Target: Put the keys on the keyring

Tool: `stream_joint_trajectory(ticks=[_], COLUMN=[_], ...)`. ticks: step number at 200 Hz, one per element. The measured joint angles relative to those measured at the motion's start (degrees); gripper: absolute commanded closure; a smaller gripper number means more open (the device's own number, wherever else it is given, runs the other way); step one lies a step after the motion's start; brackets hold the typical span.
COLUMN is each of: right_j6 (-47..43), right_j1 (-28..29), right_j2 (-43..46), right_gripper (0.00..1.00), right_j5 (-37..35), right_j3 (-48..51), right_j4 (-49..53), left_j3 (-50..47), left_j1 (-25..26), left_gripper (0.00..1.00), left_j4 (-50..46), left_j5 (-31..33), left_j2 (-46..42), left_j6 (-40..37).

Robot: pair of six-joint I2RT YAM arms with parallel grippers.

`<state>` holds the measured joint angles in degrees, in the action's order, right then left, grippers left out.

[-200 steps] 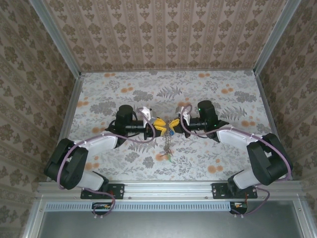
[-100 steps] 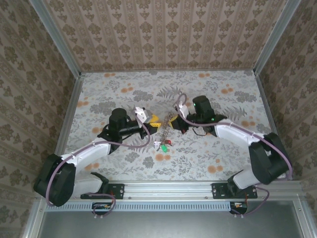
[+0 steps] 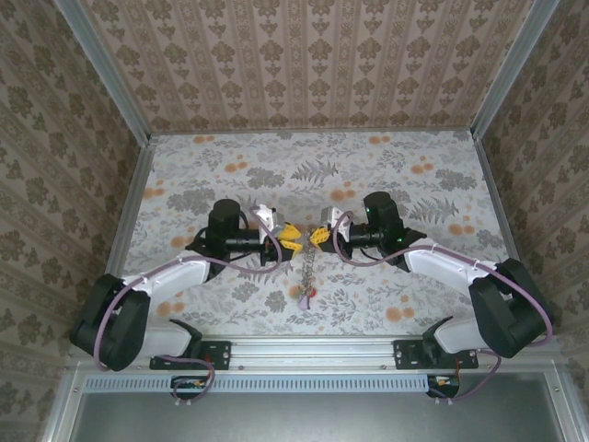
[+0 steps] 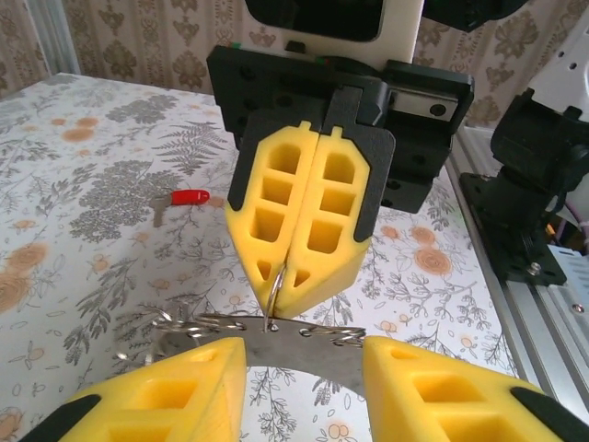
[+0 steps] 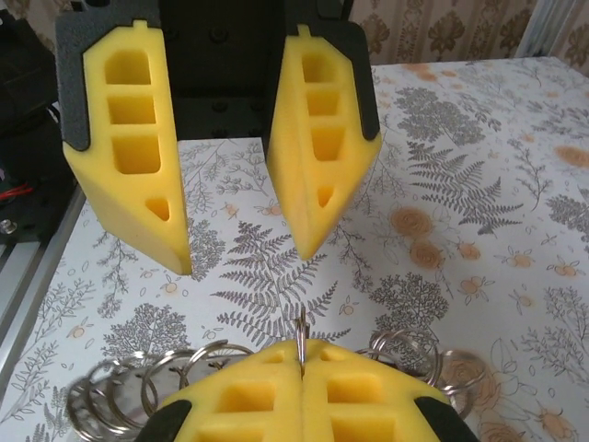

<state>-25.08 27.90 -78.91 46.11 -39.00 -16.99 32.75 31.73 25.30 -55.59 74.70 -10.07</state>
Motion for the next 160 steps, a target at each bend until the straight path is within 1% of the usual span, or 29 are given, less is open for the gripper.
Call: stream_joint_trajectory(ticks=[41,60,76,119,160], right_j6=[-2.2,-3.0,-3.5,-3.7,-3.7], right_j1=[0.0,0.0,0.0,0.0,0.0], right_j2=[0.0,0.0,0.0,-1.3,-2.6], right_gripper=[1.00,1.00,1.00,1.00,1.00], right_j5=[1.4,1.7,2.0,2.4,2.4], right_j3=[0.1,0.0,-0.2,-0.9,-1.0], right_j4=[-0.2,-0.1,0.7,0.9,1.0], left_j3=[1.5,2.5,2.7,3.9,4.3], left_j1=[-0.4,-0.6,-0.6,-0.6,-0.5], left_gripper=[0.61,0.63,0.66,0.67,0.70], left_j4=[-0.1,0.0,0.0,-0.1,-0.7], left_j5=[-0.8,-1.6,-2.1,-3.3,-4.0], left_j2=[3.3,4.8,5.2,6.2,7.4], left_j6=[-1.8,-2.4,-2.9,-3.8,-4.5])
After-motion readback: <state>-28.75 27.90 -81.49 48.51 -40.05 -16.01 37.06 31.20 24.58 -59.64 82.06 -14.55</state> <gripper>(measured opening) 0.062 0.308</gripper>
